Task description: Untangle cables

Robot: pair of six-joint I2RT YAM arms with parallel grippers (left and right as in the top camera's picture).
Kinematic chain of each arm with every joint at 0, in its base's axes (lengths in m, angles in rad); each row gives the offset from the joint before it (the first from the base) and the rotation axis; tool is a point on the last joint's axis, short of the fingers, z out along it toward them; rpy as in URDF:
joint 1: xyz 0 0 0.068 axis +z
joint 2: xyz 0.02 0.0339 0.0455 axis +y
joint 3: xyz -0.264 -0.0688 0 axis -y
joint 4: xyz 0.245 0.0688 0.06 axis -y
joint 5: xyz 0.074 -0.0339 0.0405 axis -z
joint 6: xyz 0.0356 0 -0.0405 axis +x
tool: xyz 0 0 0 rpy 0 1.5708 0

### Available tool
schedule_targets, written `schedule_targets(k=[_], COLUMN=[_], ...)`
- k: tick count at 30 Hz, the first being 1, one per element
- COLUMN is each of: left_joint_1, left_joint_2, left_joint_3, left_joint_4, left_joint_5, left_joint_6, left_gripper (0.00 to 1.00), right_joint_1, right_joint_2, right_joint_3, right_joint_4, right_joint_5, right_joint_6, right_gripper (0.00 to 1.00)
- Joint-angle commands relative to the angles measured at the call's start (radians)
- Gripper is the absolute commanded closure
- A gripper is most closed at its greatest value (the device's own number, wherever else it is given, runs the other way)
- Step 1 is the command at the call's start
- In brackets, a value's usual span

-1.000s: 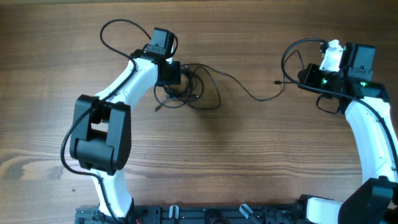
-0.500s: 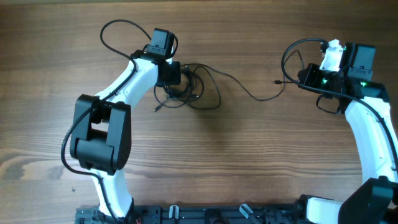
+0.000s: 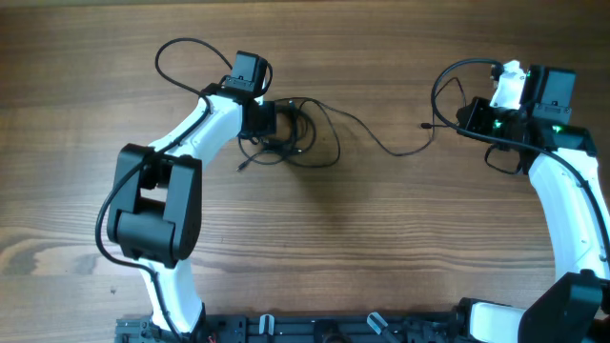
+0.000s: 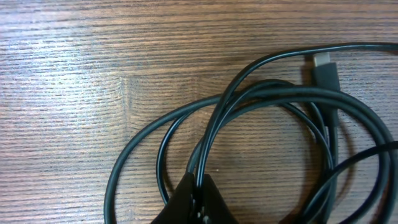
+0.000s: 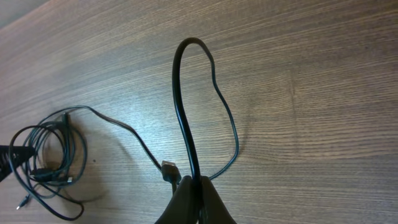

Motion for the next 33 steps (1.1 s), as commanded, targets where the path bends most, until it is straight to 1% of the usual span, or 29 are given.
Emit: schedule_targets(k=[1,2,3,4,6,7,9,10,12,14,15,16,17,18,20,22,25,26,27,28,29,30,31,33], left_joint_1=[-0.028,-0.045,-0.057,-0.070,-0.079,-0.079,-0.078,-0.079,-0.079,-0.079,-0.079,-0.079,-0.079,-0.079,-0.079,-0.079,-0.079,-0.079,-0.079,-0.079,-0.079,-0.079,-0.079,-0.079], left_joint_2=[-0.169,-0.256,-0.320,-0.418,-0.542,-0.595,-0.678,-0.714,-0.727,-0.723,-0.723,-0.723,-0.723,-0.723,-0.723,-0.723,-0.723,-0.723,-0.723,-0.723,-0.723,-0.723,-0.723,-0.723], left_joint_3=[-0.005,-0.005,-0.005,-0.005,-0.005,-0.005,-0.005,-0.005,-0.005,-0.005,-0.005,-0.005,-0.005,-0.005,-0.005,-0.005,-0.005,-0.005,-0.005,-0.005,-0.005,-0.005,-0.005,-0.005], left_joint_4=[0.001,0.001,0.001,0.001,0.000,-0.006,-0.022,-0.029,-0.025,-0.008,0.005,0.028,0.039,0.043,0.042,0.043,0.039,0.039,0.039,0.039,0.038,0.038,0.035,0.023], left_joint_5=[0.023,0.024,0.024,0.024,0.038,0.043,0.043,0.045,0.100,0.138,0.144,0.168,0.192,0.209,0.217,0.245,0.260,0.260,0.260,0.260,0.264,0.272,0.274,0.246], left_joint_6=[0.001,0.000,-0.004,-0.026,-0.045,-0.051,-0.051,-0.052,-0.052,-0.088,-0.095,-0.106,-0.108,-0.108,-0.134,-0.134,-0.134,-0.134,-0.134,-0.134,-0.134,-0.134,-0.134,-0.133], left_gripper=[0.96,0.96,0.96,0.96,0.96,0.96,0.96,0.96,0.96,0.96,0.96,0.96,0.96,0.96,0.96,0.96,0.96,0.96,0.96,0.96,0.96,0.96,0.96,0.96], right_joint_1=[0.001,0.001,0.002,0.001,0.001,0.001,0.003,0.019,0.085,0.199,0.249,0.309,0.336,0.367,0.428,0.482,0.497,0.497,0.497,0.497,0.497,0.497,0.497,0.495], right_joint_2=[0.010,0.010,0.010,0.010,0.009,0.005,0.003,0.004,0.004,0.008,0.014,0.028,0.035,0.046,0.076,0.111,0.148,0.152,0.154,0.156,0.157,0.158,0.158,0.158], right_joint_3=[0.018,0.018,0.018,0.018,0.018,0.018,0.018,0.018,0.018,0.018,0.018,0.018,0.018,0.018,0.018,0.018,0.018,0.018,0.018,0.018,0.018,0.018,0.018,0.018], right_joint_4=[0.004,0.005,0.006,0.013,0.053,0.080,0.129,0.144,0.142,0.159,0.185,0.222,0.239,0.267,0.336,0.374,0.430,0.435,0.436,0.437,0.438,0.437,0.436,0.433], right_joint_5=[0.058,0.057,0.056,0.057,0.042,-0.025,-0.373,-0.501,-0.514,-0.513,-0.491,-0.409,-0.361,-0.336,-0.404,-0.403,-0.406,-0.408,-0.408,-0.407,-0.405,-0.385,-0.357,-0.279], right_joint_6=[0.001,0.002,0.001,0.000,0.000,-0.016,-0.132,-0.127,-0.079,-0.066,-0.024,0.055,0.085,0.100,0.052,0.024,0.031,0.031,0.032,0.031,0.030,0.031,0.032,0.094], right_gripper=[0.94,0.62,0.22,0.00,0.00,0.00,0.00,0.00,0.00,0.01,0.01,0.00,0.00,0.00,0.00,0.00,0.00,0.09,0.23,0.33,0.35,0.63,0.96,0.95])
